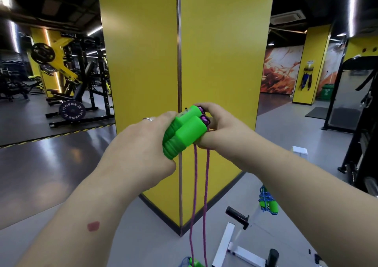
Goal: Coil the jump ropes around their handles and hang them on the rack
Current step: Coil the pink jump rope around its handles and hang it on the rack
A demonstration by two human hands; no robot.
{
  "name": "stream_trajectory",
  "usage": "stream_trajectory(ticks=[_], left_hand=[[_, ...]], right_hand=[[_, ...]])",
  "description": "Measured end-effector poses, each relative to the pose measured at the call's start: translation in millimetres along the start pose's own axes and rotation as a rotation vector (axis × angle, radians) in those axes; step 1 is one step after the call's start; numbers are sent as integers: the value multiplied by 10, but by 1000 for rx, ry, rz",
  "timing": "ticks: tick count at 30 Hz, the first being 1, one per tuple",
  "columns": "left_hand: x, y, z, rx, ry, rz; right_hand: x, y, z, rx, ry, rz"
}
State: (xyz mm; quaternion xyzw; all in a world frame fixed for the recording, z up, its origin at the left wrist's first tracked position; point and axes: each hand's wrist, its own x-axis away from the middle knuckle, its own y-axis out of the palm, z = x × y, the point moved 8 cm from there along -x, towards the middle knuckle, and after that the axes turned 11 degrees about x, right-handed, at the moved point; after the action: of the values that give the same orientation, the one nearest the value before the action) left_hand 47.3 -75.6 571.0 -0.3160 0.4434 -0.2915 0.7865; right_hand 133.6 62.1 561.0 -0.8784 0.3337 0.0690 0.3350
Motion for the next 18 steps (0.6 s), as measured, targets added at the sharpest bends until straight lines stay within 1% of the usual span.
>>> stream_trajectory(ticks=[3,5,7,10,13,18], left_hand=[[25,2,20,31,22,-3],[39,4,38,63,32,24],[53,2,39,117,26,59],[76,-19,32,203,11,113],[108,-15,43,222,18,117],[134,5,43,232,18,103]], right_hand=[[2,47,23,-115,39,-52],[11,70,16,-171,70,-62],[11,52,1,-215,75,-9],[26,-9,-5,-354,87,93],[45,-61,-15,-439,81,151],[35,-125,36,-443,45,209]])
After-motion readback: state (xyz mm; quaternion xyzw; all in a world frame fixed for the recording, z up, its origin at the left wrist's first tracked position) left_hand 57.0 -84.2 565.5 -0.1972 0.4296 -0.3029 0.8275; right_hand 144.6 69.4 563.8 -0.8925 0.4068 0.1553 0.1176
